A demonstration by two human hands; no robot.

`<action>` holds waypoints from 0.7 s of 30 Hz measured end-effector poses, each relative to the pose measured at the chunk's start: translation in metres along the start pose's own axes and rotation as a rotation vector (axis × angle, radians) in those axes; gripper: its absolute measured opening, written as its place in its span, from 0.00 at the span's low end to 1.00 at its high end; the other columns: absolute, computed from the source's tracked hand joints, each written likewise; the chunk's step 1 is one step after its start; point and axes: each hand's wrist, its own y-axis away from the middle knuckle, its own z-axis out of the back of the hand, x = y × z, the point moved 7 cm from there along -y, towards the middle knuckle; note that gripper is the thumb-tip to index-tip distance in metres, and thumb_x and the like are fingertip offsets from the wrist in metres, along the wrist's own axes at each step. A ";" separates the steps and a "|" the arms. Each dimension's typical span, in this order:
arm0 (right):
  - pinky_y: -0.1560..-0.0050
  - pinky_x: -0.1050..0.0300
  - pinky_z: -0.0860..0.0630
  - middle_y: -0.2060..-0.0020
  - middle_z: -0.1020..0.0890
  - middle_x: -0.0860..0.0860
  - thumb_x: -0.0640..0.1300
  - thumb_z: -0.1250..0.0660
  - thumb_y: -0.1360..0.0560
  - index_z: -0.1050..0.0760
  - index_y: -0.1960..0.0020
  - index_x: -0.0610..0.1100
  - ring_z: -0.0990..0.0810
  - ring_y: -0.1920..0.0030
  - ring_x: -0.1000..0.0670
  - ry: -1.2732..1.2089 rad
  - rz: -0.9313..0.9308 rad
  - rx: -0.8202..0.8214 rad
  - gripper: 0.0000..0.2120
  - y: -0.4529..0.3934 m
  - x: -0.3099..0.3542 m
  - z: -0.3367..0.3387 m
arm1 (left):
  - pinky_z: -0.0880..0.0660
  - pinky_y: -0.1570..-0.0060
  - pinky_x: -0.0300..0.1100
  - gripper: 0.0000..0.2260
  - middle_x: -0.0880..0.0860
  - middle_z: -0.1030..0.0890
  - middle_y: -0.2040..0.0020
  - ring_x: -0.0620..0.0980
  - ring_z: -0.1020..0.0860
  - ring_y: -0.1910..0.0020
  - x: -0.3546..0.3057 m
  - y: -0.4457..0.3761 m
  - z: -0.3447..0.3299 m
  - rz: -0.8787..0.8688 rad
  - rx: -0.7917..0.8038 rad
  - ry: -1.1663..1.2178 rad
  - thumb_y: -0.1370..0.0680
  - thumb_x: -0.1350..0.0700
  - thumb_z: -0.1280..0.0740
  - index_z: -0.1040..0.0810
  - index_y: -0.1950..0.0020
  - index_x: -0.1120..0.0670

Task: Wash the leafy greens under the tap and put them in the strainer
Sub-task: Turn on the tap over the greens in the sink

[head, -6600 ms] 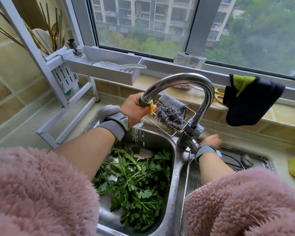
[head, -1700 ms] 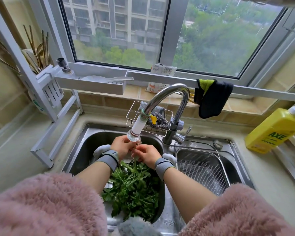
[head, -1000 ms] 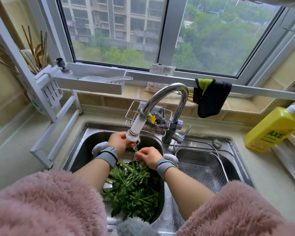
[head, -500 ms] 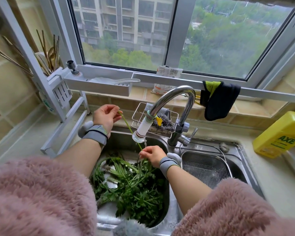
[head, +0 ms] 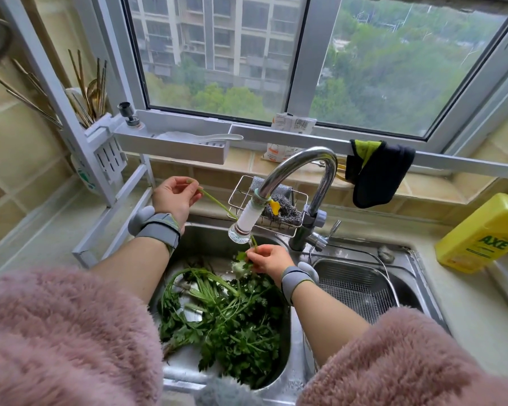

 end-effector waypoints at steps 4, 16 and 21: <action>0.79 0.69 0.35 0.68 0.18 0.55 0.44 0.39 0.21 0.24 0.60 0.46 0.33 0.80 0.59 0.046 -0.024 -0.007 0.10 0.000 0.004 0.000 | 0.22 0.63 0.30 0.10 0.54 0.23 0.61 0.49 0.22 0.62 -0.002 0.000 0.000 -0.008 0.002 -0.027 0.23 0.68 0.36 0.26 0.61 0.56; 0.79 0.68 0.33 0.63 0.19 0.48 0.44 0.38 0.21 0.24 0.58 0.47 0.29 0.81 0.60 0.097 -0.047 0.008 0.08 -0.002 -0.003 -0.006 | 0.21 0.61 0.31 0.11 0.54 0.23 0.62 0.48 0.22 0.62 0.001 0.001 0.003 -0.016 0.012 -0.035 0.24 0.70 0.37 0.26 0.62 0.56; 0.71 0.68 0.25 0.70 0.19 0.54 0.37 0.37 0.22 0.24 0.60 0.44 0.22 0.70 0.58 0.081 -0.040 0.053 0.09 -0.003 -0.009 -0.009 | 0.22 0.61 0.31 0.11 0.53 0.23 0.62 0.47 0.22 0.61 -0.001 0.002 0.004 -0.017 0.007 -0.051 0.24 0.70 0.37 0.26 0.61 0.56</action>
